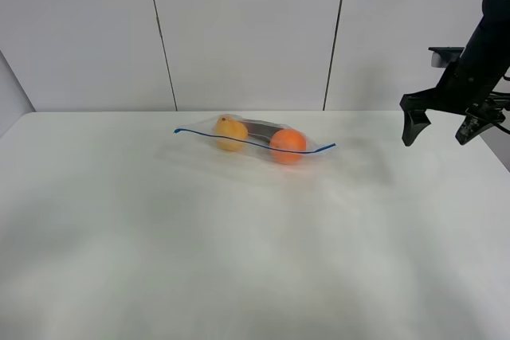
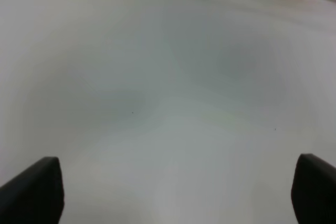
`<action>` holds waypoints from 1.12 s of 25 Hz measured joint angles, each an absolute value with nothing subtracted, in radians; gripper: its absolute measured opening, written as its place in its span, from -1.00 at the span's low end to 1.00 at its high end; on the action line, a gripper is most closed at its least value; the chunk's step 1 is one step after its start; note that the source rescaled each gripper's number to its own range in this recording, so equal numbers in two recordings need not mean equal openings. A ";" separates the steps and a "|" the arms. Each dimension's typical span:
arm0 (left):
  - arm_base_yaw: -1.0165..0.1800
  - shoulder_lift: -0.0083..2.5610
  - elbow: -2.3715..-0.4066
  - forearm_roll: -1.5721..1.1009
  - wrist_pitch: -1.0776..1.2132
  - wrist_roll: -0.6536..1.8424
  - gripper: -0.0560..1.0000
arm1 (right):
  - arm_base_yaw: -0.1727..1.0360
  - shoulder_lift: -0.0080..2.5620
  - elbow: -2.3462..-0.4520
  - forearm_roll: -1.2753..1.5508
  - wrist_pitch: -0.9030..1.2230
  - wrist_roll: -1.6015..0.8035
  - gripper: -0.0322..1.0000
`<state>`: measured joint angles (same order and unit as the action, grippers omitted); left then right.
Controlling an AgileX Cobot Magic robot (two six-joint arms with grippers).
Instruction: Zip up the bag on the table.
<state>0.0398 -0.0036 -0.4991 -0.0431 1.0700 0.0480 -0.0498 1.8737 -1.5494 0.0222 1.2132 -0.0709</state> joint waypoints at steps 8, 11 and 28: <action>0.040 -0.004 -0.499 -0.043 1.070 0.048 1.00 | -0.050 1.548 -1.141 0.059 1.213 -0.094 1.00; 0.040 -0.004 -0.499 -0.043 1.070 0.048 1.00 | -0.050 1.380 -0.954 0.062 1.215 -0.097 1.00; 0.040 -0.004 -0.499 -0.043 1.070 0.048 1.00 | -0.046 0.360 -0.498 0.067 1.027 -0.100 1.00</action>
<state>0.0398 -0.0036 -0.4991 -0.0431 1.0700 0.0480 -0.0462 0.3596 -0.4981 0.0667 1.0270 -0.0996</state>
